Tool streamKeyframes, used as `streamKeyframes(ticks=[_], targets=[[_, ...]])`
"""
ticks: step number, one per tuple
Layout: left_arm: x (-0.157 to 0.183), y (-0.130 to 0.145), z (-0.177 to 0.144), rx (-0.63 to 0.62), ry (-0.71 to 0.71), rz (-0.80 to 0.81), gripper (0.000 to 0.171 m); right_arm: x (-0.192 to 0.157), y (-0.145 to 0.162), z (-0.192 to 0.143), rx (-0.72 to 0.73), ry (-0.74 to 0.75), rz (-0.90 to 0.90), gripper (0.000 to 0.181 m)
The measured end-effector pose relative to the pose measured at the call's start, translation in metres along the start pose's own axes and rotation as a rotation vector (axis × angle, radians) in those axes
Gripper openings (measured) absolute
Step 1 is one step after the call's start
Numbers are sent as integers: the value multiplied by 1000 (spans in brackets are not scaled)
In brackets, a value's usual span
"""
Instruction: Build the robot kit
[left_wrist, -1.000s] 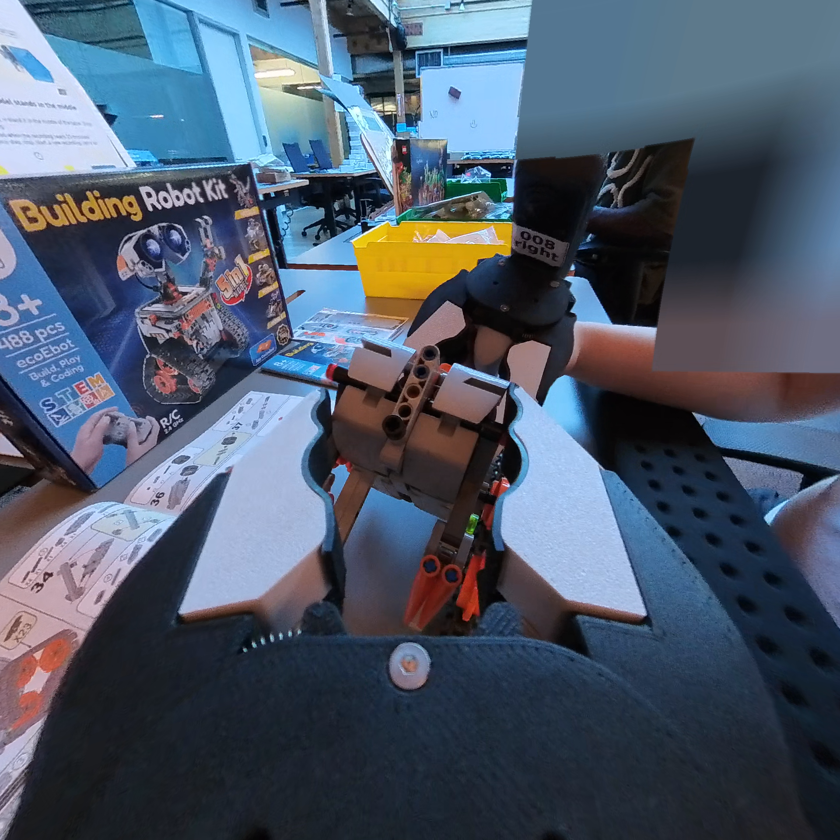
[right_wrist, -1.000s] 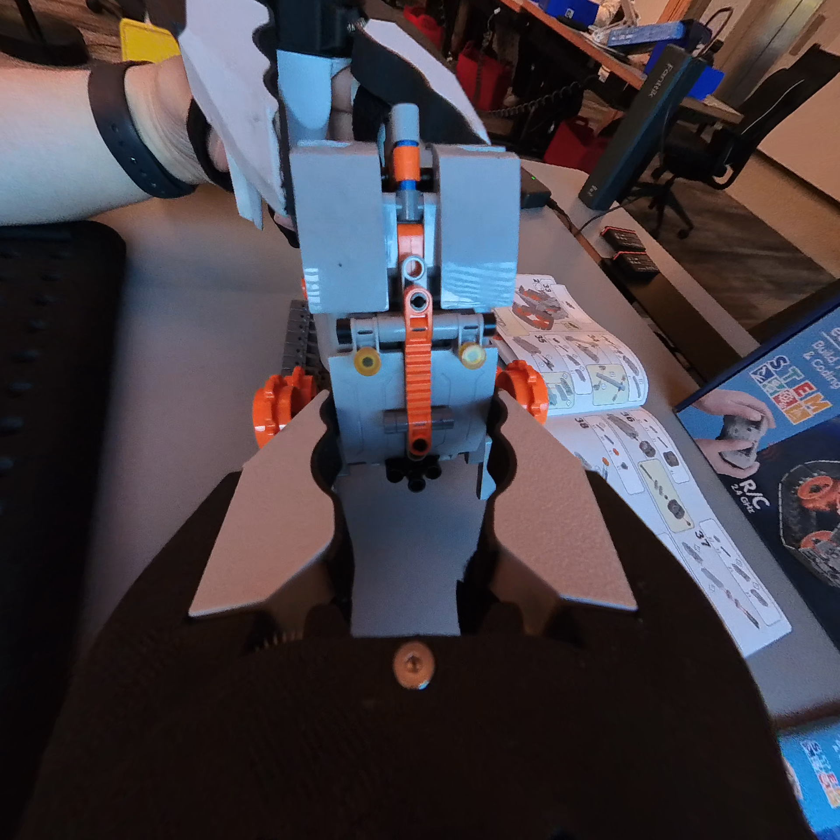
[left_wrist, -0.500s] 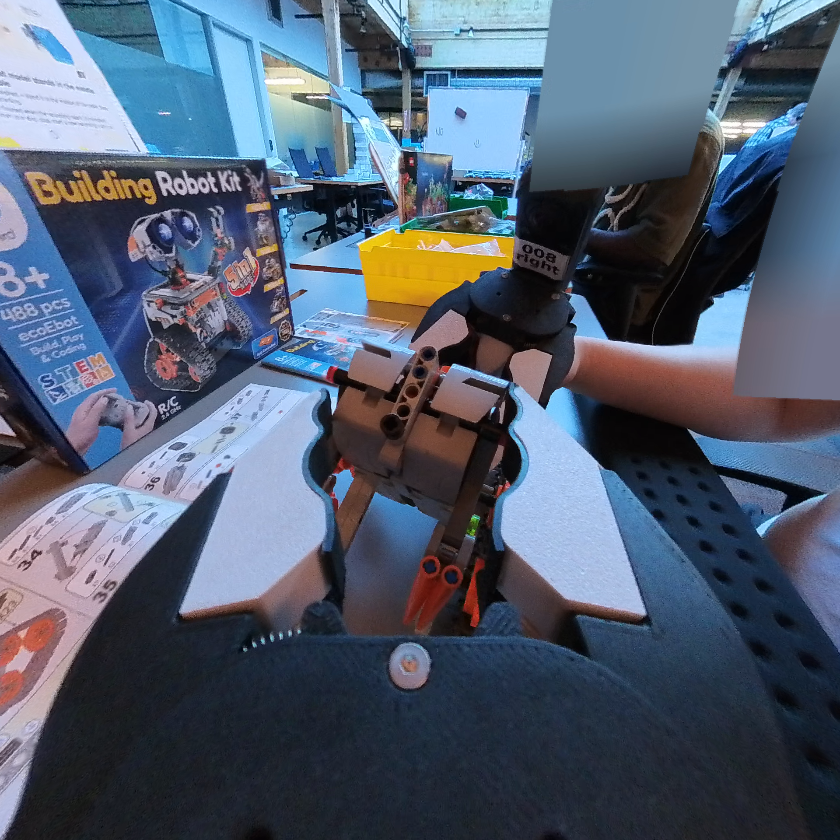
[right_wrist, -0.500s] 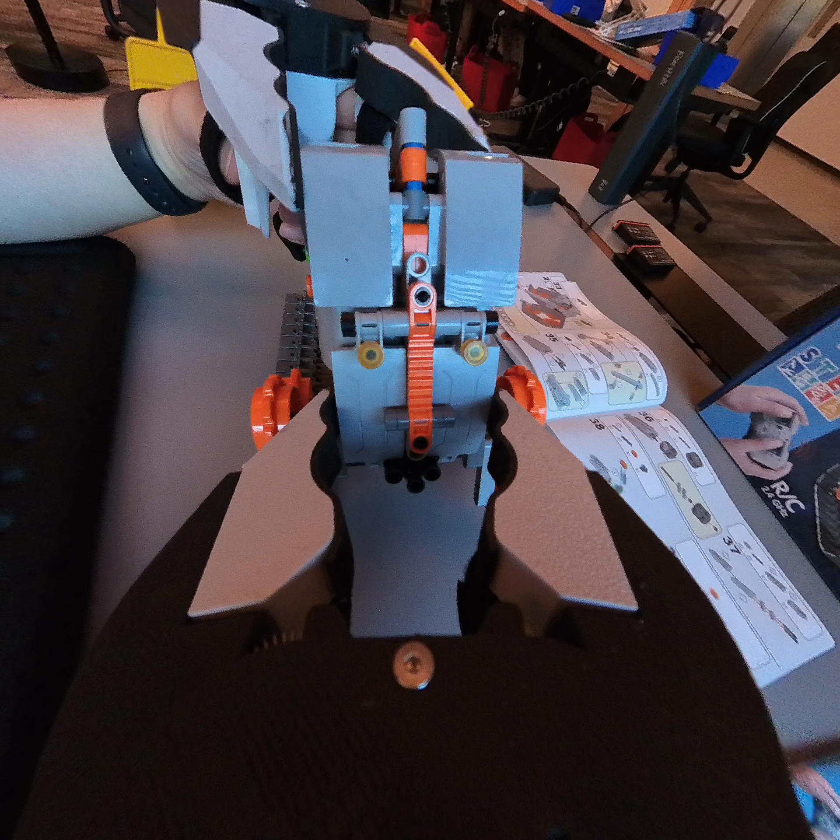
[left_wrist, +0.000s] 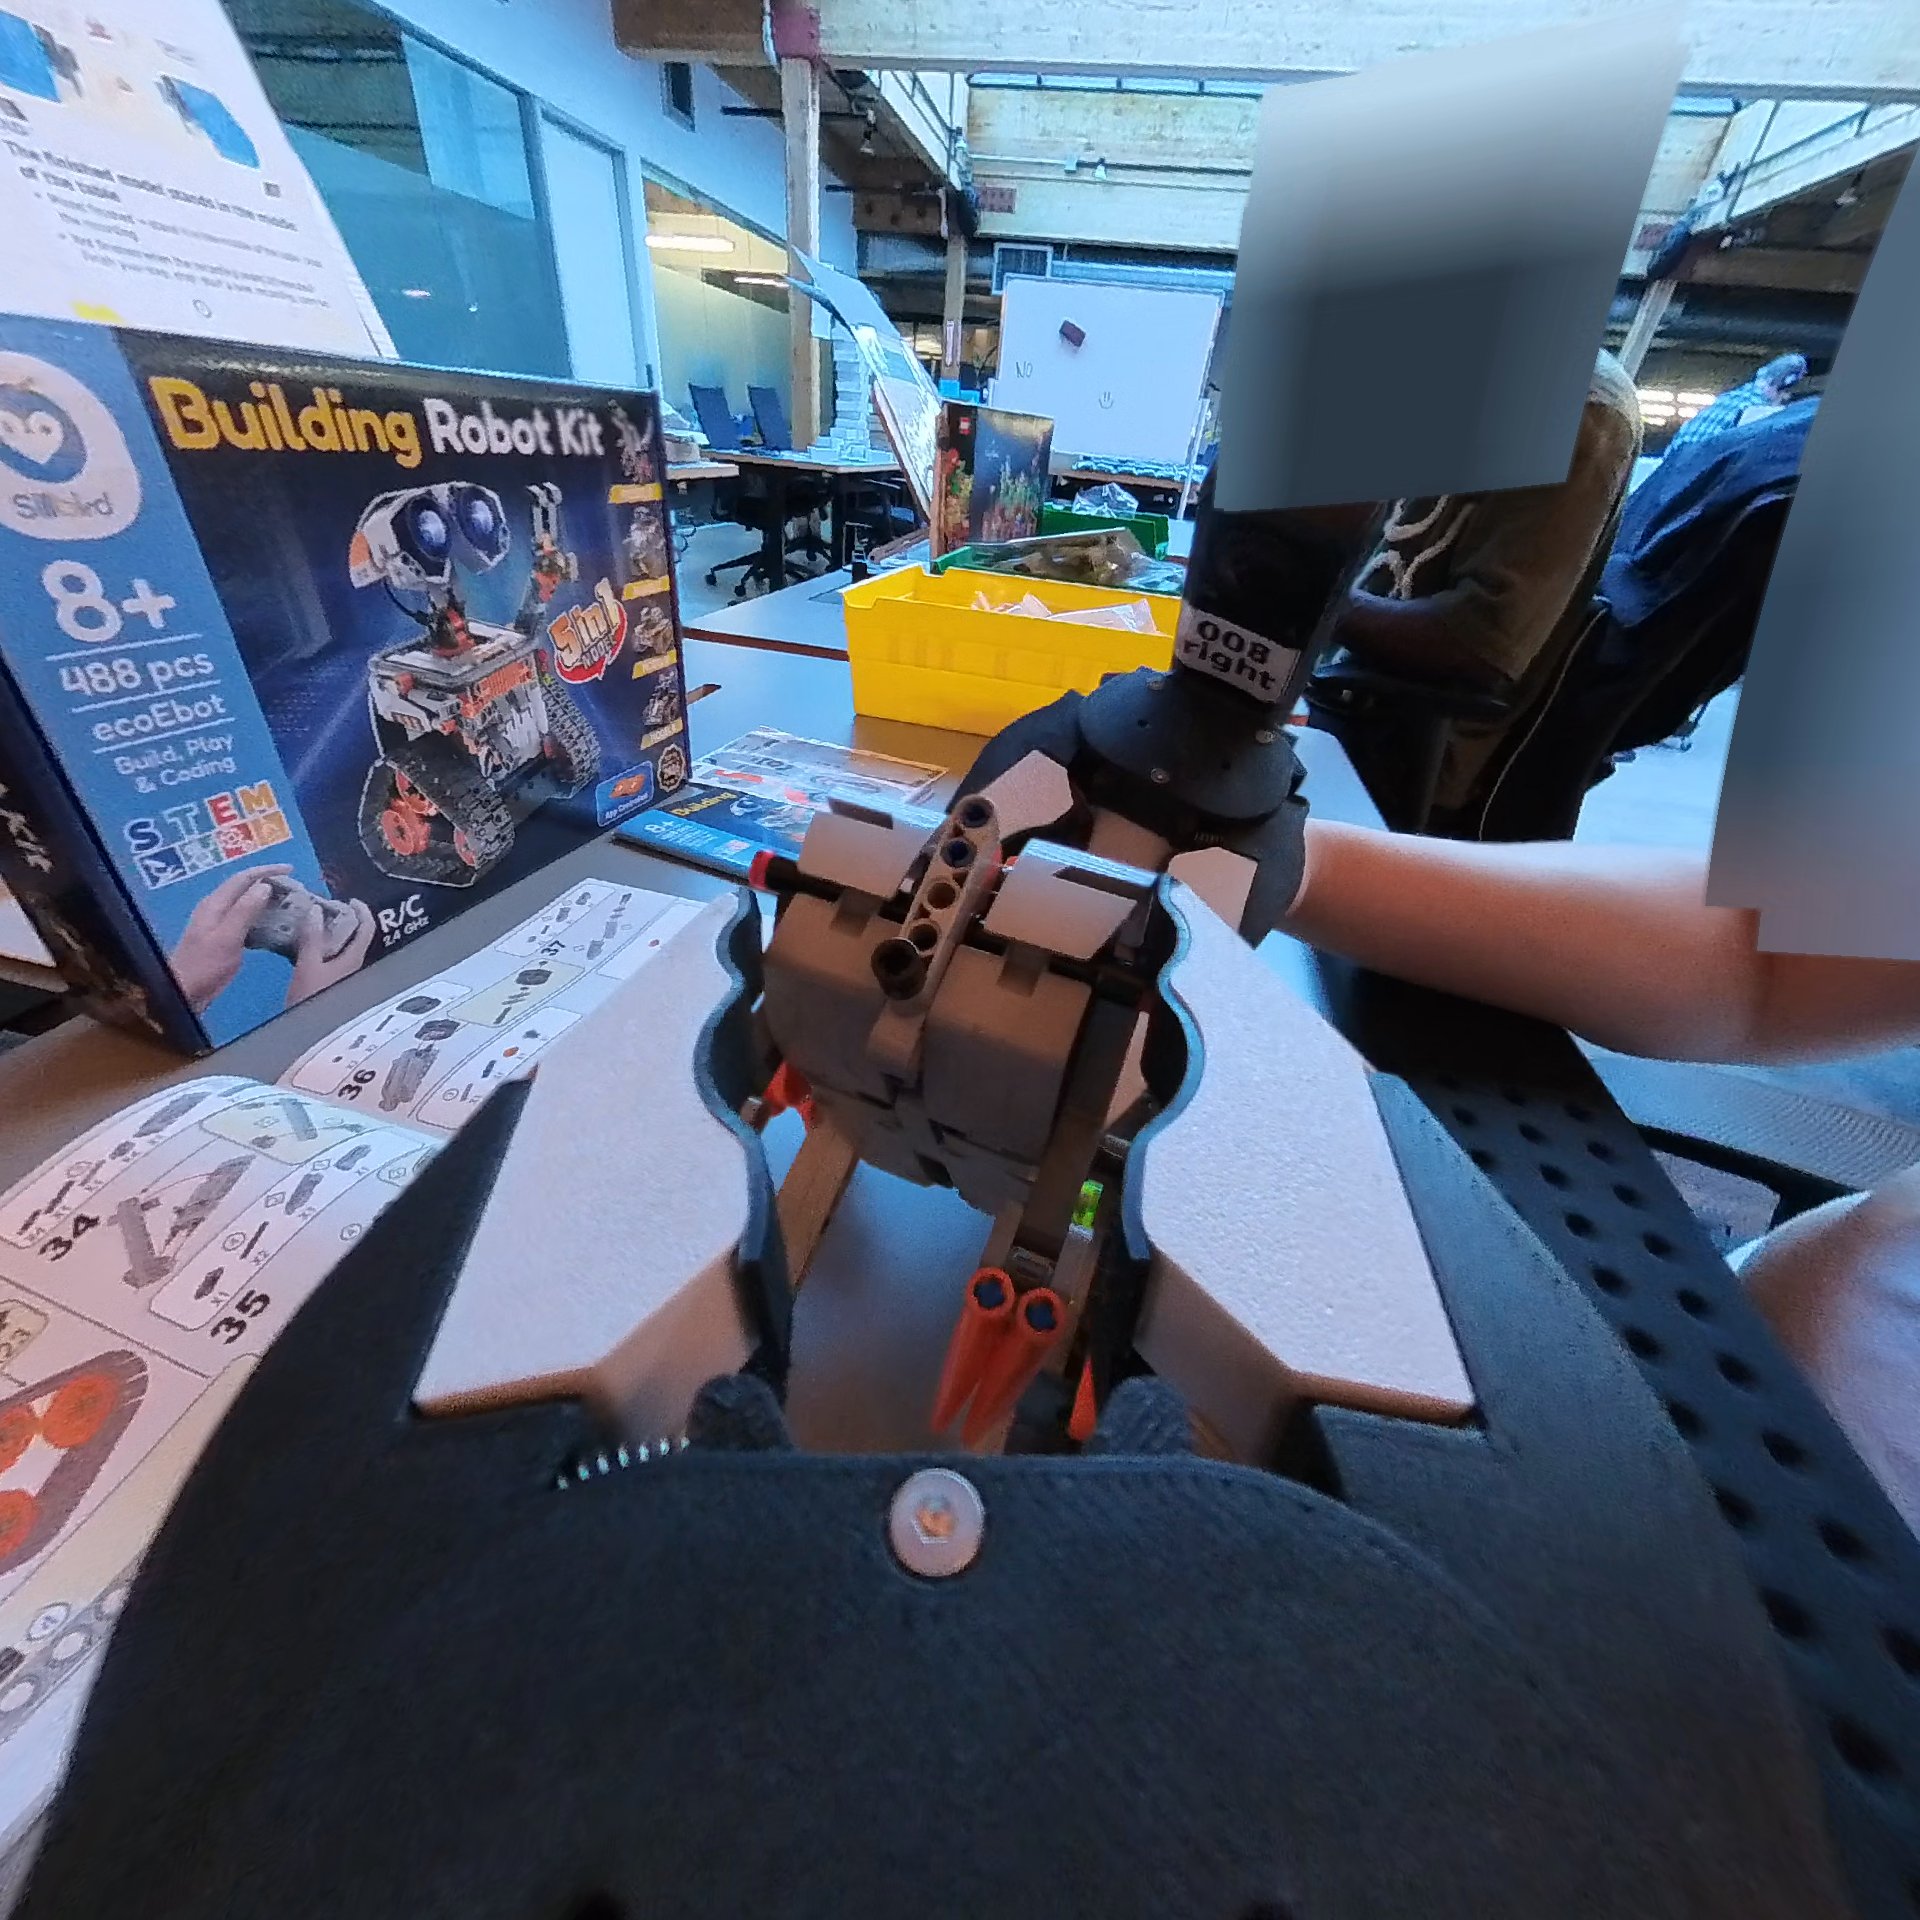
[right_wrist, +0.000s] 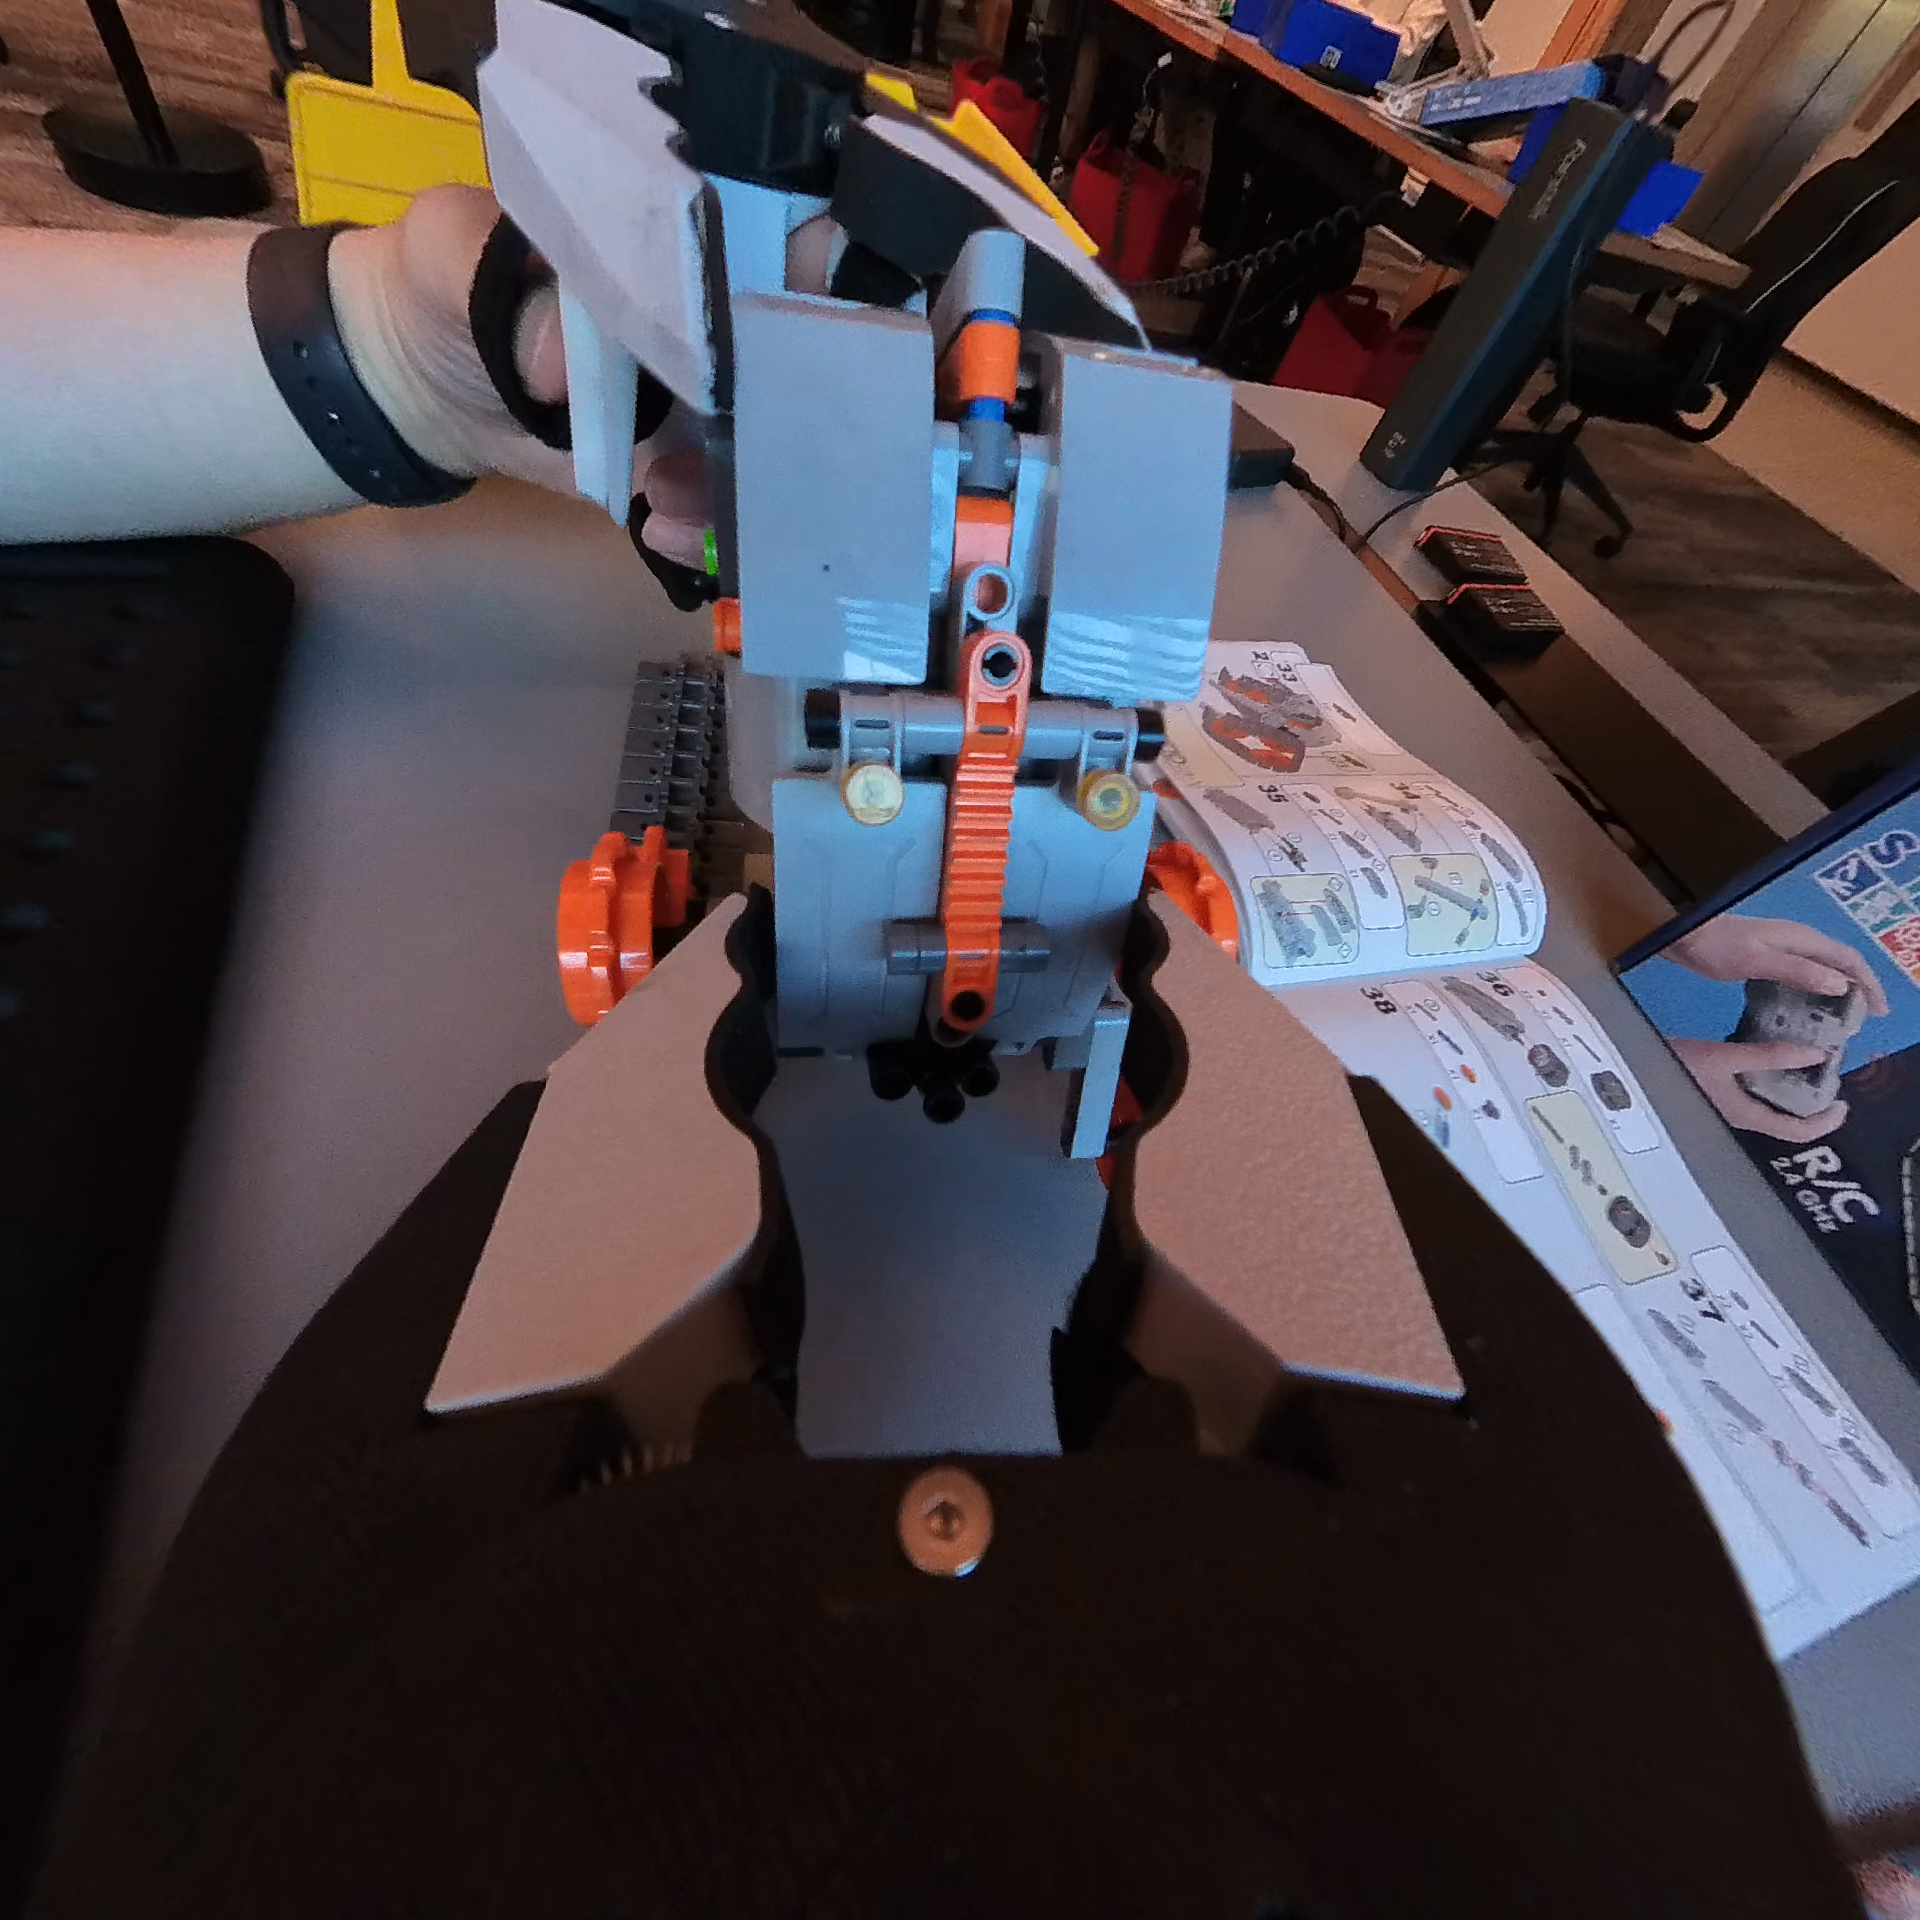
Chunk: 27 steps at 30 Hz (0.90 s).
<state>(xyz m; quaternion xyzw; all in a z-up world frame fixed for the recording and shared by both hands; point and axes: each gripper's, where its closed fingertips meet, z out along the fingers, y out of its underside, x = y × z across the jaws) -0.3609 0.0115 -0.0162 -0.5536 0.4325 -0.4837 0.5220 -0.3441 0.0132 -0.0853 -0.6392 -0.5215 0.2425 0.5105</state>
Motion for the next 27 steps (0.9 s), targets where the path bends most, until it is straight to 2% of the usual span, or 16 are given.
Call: streamKeyframes(ticks=[4,9,12,16,19,22,25,27], targets=[[-8,0,-2,24,-20,-14,65,3,3,5,9,-53,63,66],[-12,-2,-5,35,-26,-36,70,5,3,6,23,-56,57,66],[-18,-13,-16,94,-46,-71,74,5,1,4,36,-42,53,66],[-27,-25,-34,130,-119,-83,75,13,-8,-14,87,-11,100,73],[-25,-20,-46,78,-207,-75,75,17,-7,-40,108,26,143,73],[-19,-8,-63,-17,-356,-25,74,16,3,-61,84,67,158,72],[-16,7,-85,-90,-502,25,70,9,26,-73,33,75,177,68],[-14,24,-93,-152,-528,17,68,2,43,-74,-25,58,190,68]])
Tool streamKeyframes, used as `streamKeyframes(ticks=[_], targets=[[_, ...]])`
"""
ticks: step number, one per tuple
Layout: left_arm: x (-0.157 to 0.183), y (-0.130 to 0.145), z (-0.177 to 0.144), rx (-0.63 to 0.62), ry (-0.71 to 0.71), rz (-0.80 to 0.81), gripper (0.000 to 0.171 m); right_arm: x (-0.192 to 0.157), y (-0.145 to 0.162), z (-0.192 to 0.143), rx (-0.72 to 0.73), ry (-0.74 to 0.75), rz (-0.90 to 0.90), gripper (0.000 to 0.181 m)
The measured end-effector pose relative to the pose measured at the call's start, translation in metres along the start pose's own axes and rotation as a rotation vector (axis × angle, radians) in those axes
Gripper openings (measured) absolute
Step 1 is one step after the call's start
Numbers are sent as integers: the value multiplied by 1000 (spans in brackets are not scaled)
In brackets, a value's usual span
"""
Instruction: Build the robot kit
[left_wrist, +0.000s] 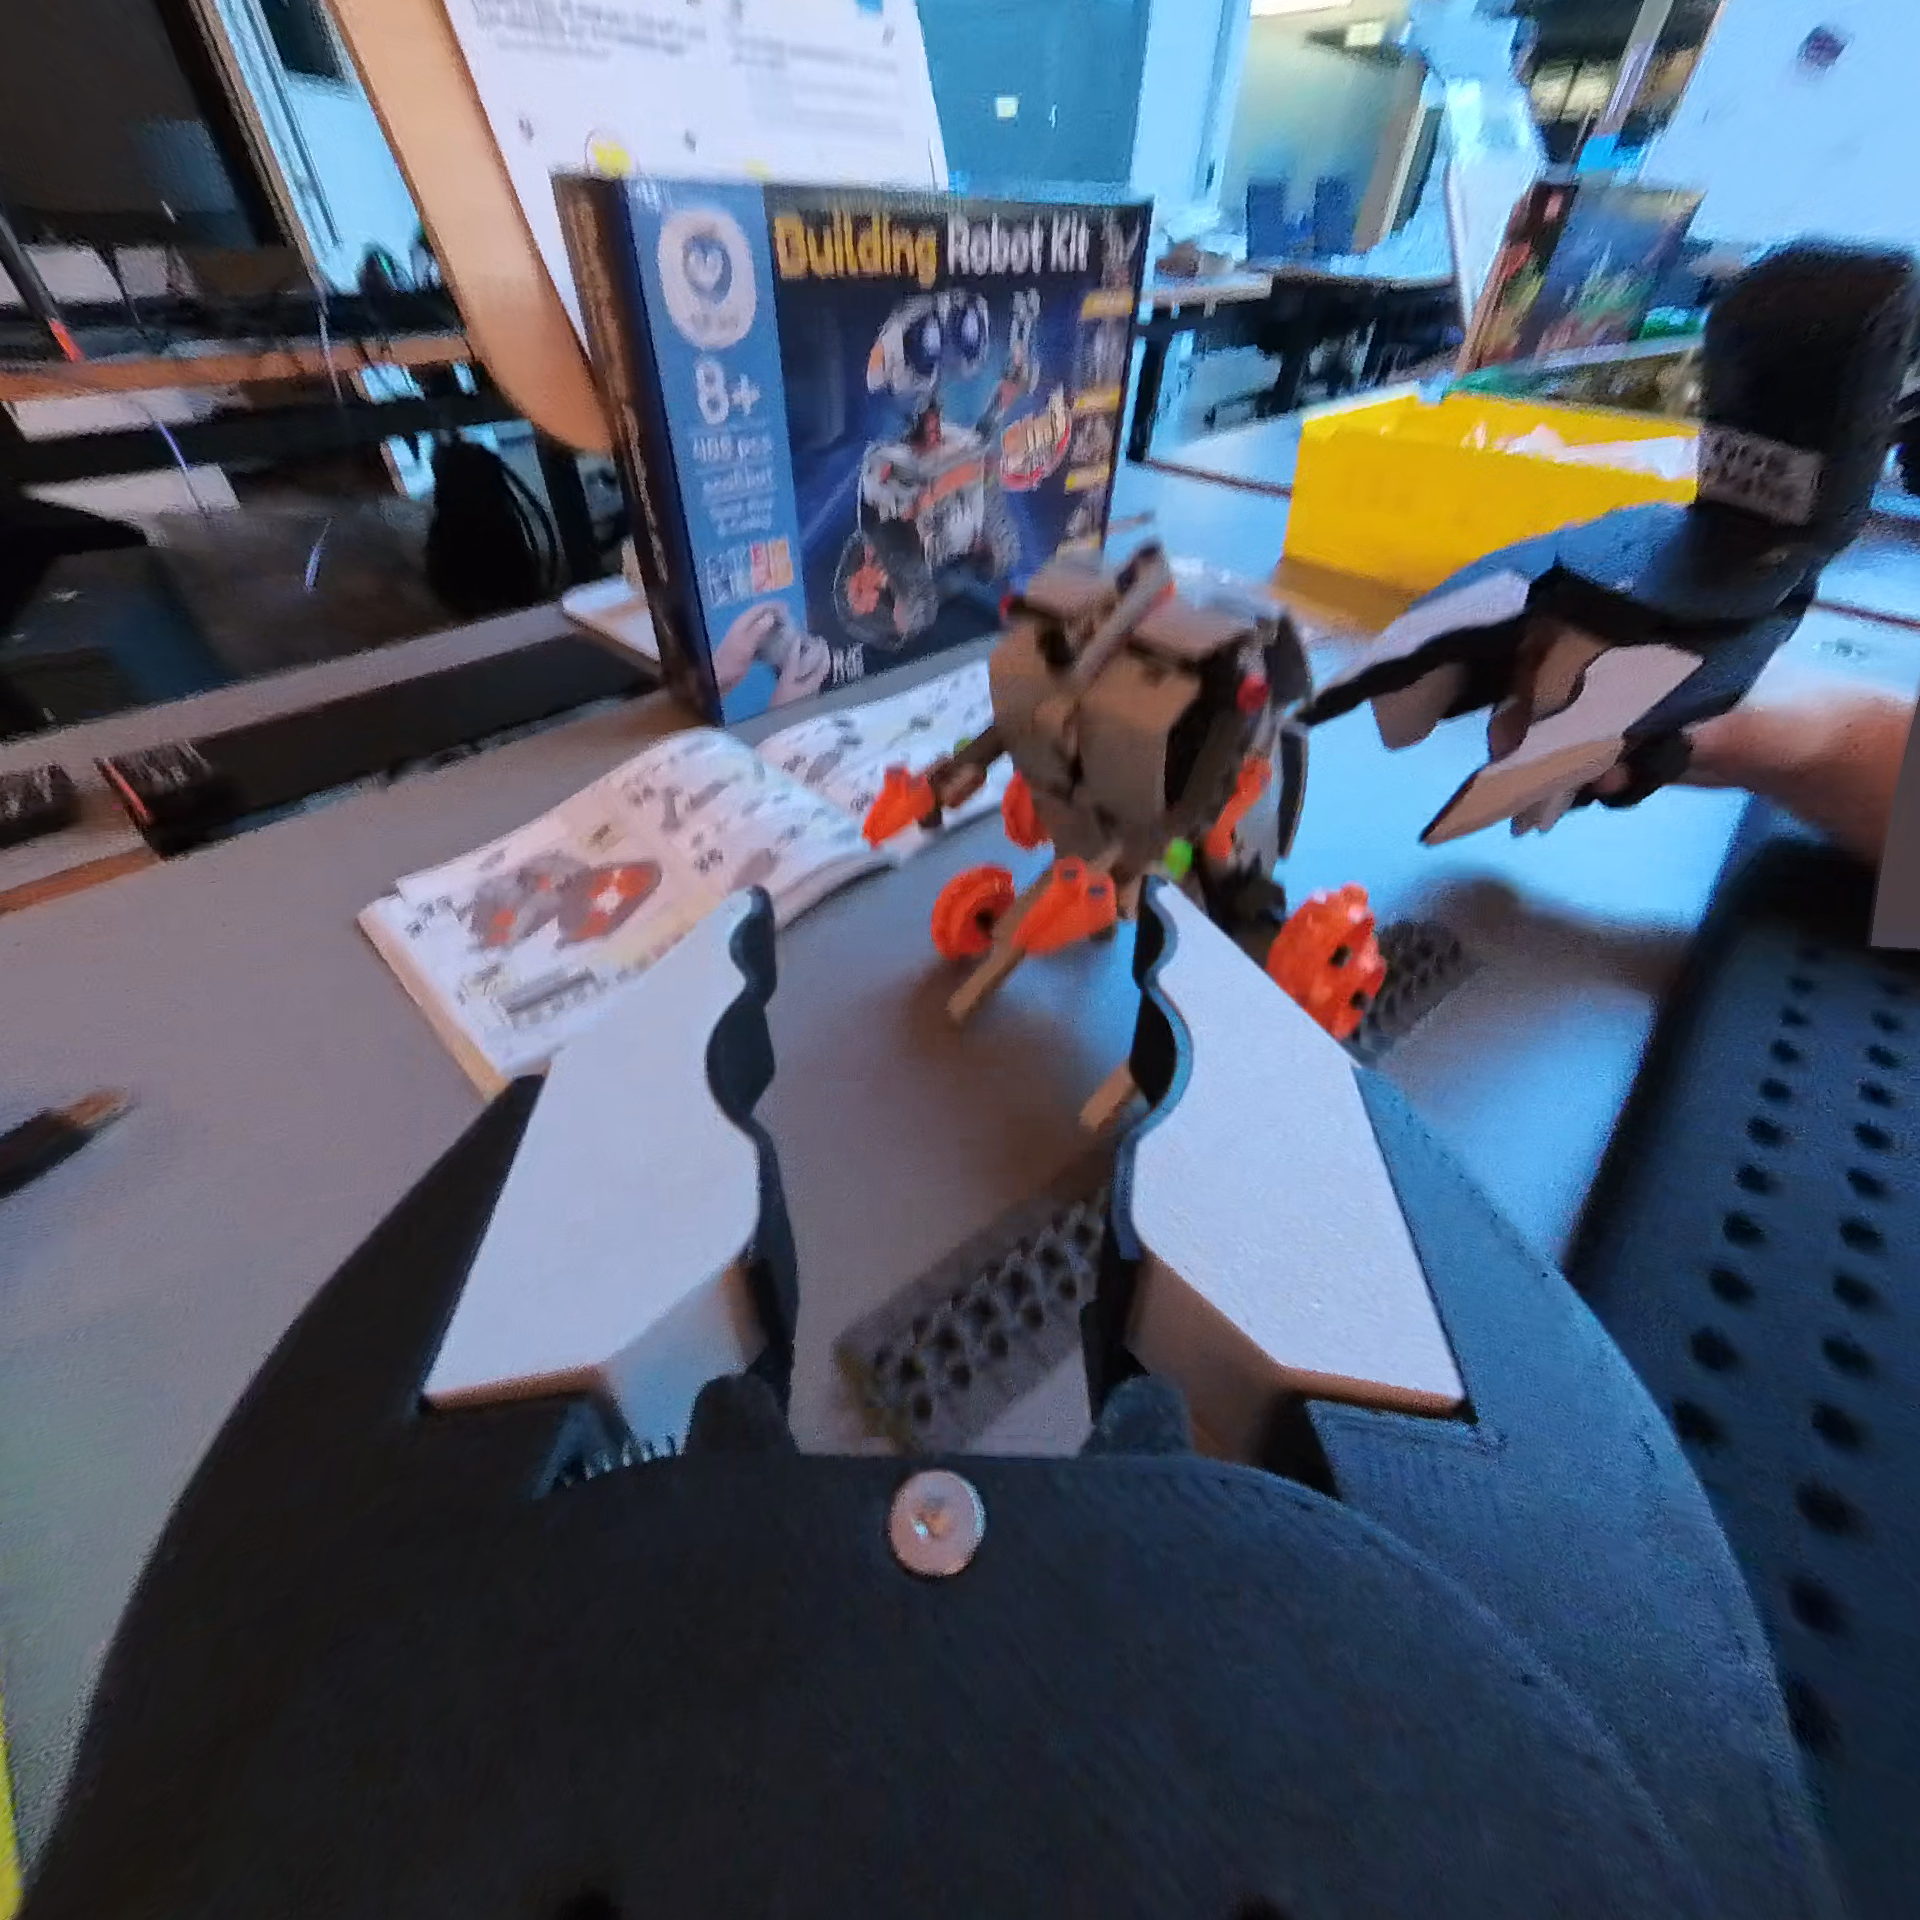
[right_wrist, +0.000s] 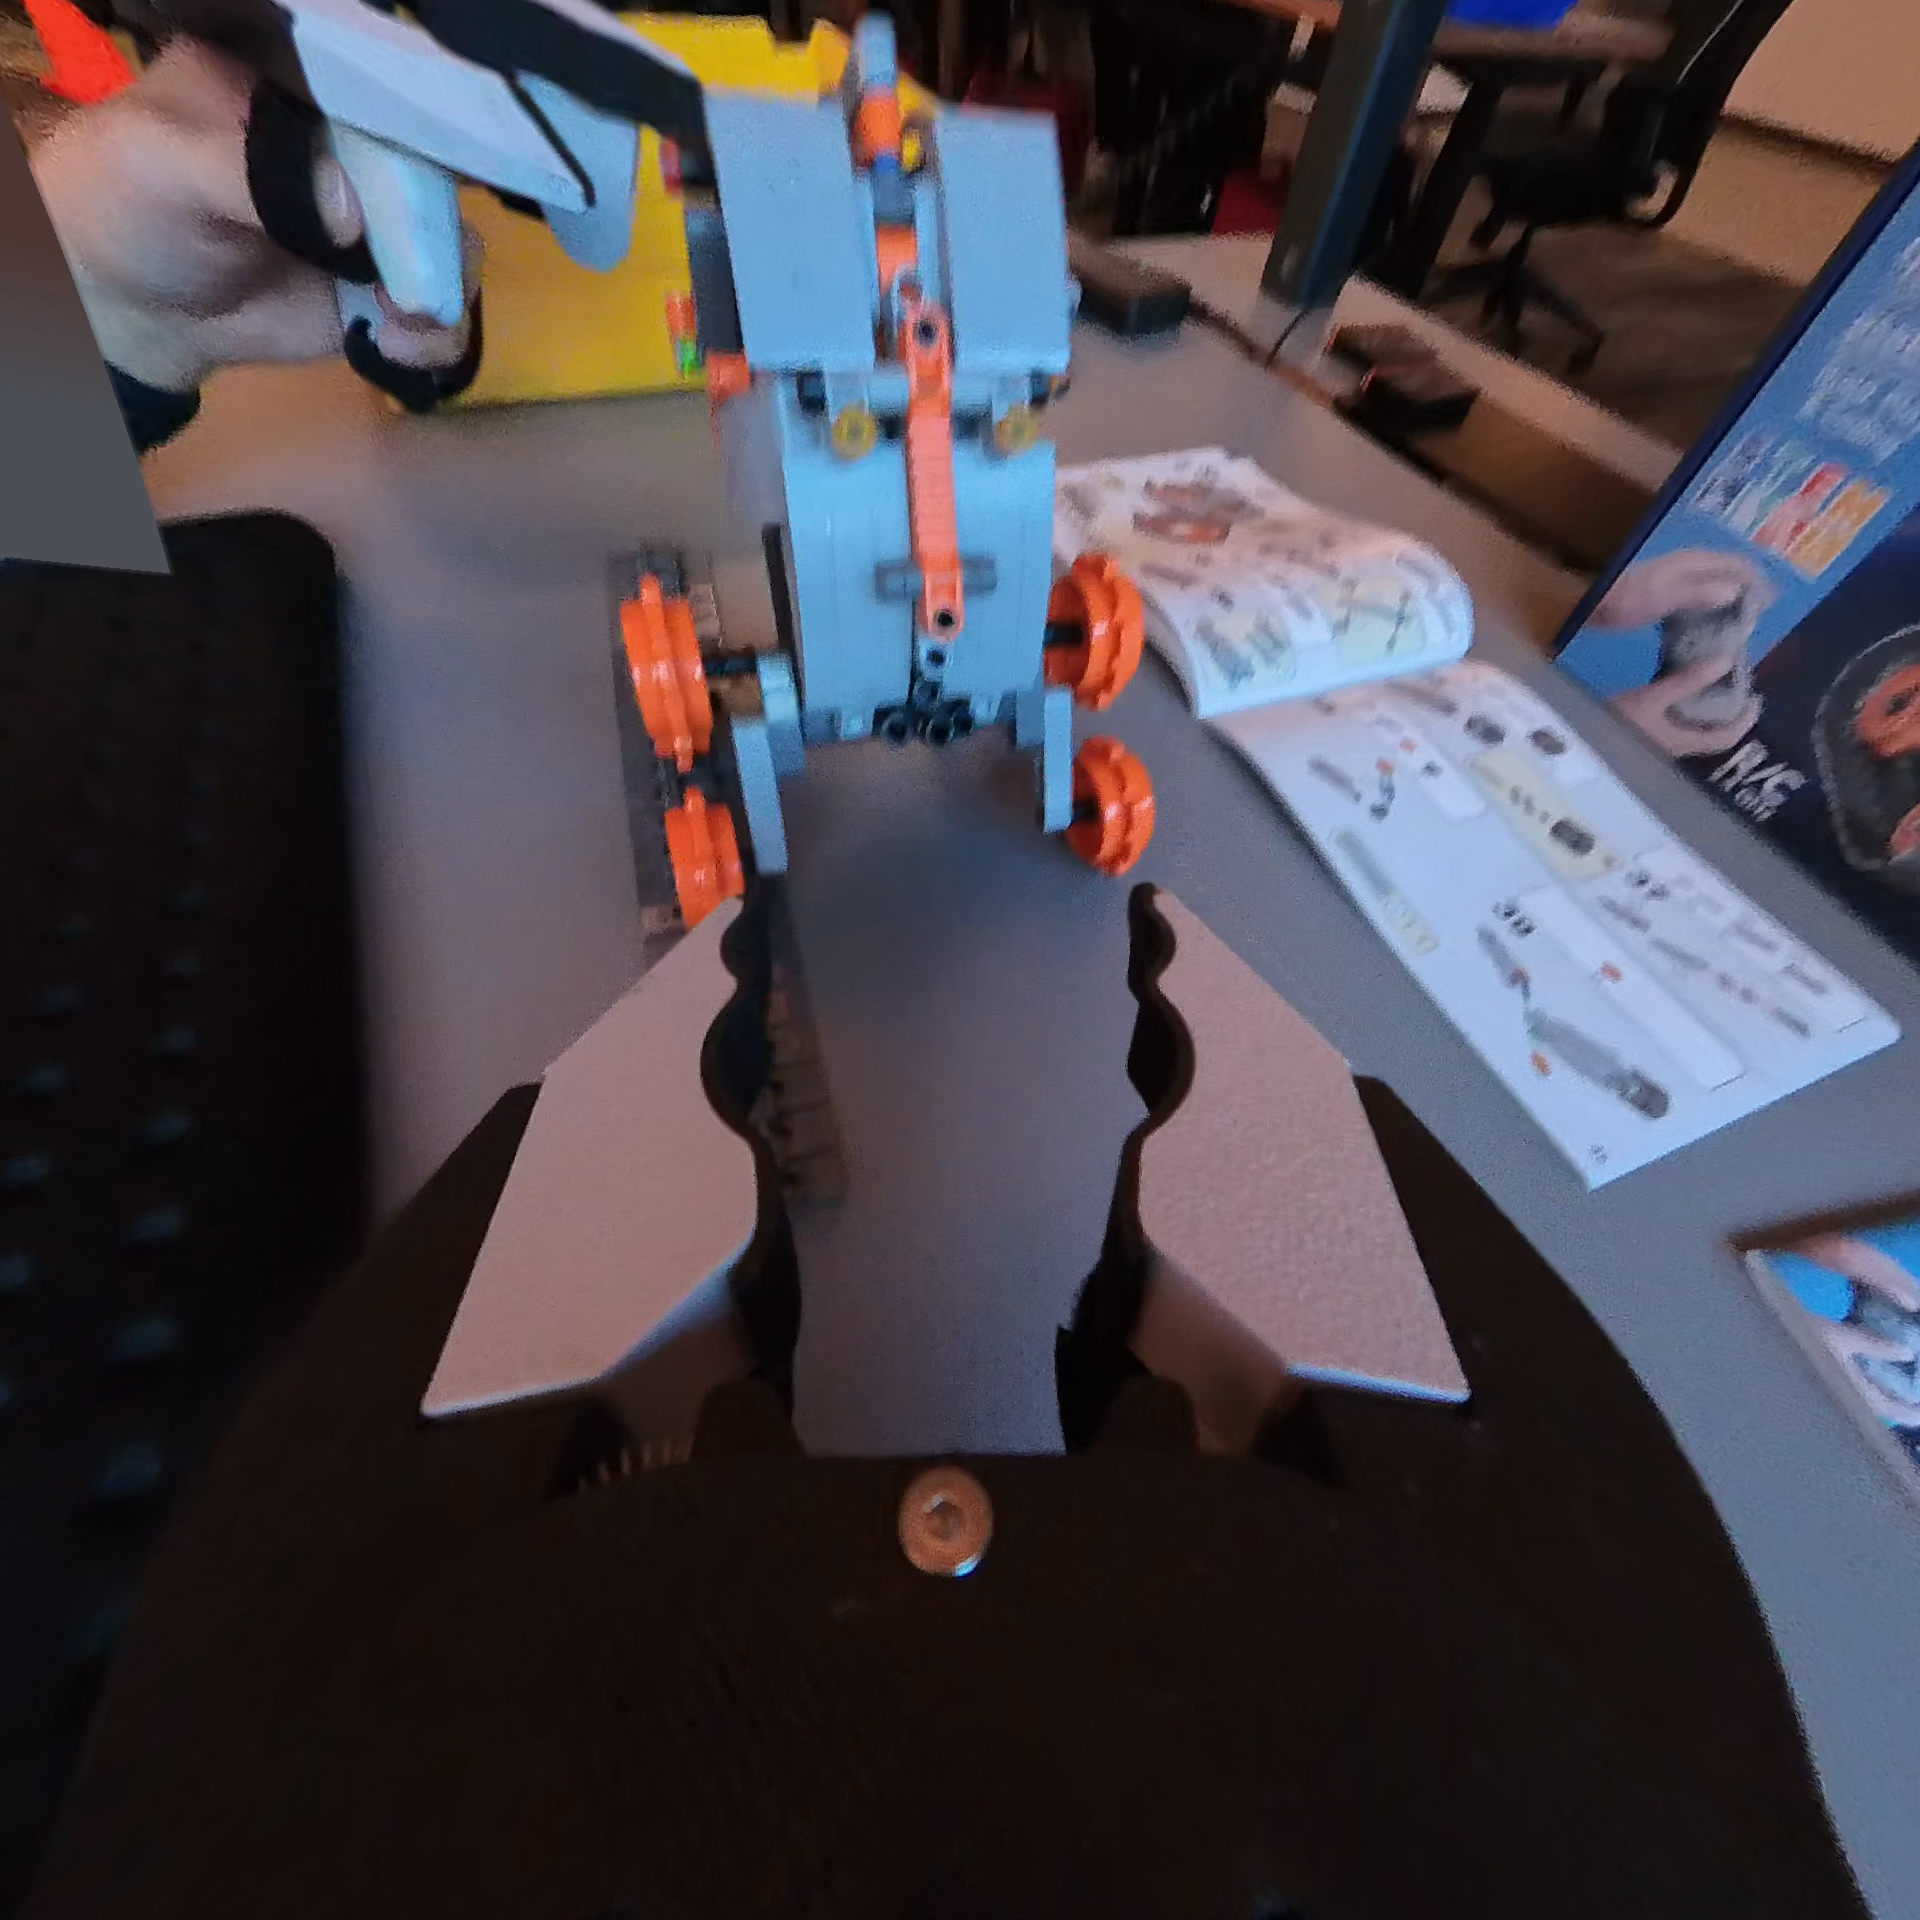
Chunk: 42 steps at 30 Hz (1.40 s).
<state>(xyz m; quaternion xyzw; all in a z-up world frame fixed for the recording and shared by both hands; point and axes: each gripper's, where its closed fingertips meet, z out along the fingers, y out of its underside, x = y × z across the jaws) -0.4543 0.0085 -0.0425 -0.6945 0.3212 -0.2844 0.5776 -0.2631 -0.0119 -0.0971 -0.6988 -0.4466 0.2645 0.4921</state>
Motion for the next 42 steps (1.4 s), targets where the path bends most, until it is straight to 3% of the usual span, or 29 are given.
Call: streamKeyframes(ticks=[5,10,13,19,24,32,36,42], targets=[[4,53,2,-224,65,-27,62,-28,27,5,-116,-169,18,68],[5,70,4,-231,127,-89,60,-47,47,8,-214,-283,22,68],[2,81,3,-278,120,-79,59,-49,61,9,-297,-307,35,68],[-13,99,6,-382,-4,-47,57,-40,65,8,-313,-253,-37,52],[-14,102,4,-396,11,-130,47,-41,65,8,-313,-271,-44,38],[-20,101,1,-374,33,-290,36,-40,64,9,-305,-301,-8,38],[-23,95,0,-335,18,-272,28,-40,64,10,-305,-302,-7,38],[-18,112,5,-450,2,-201,25,-41,63,10,-303,-314,16,38]])
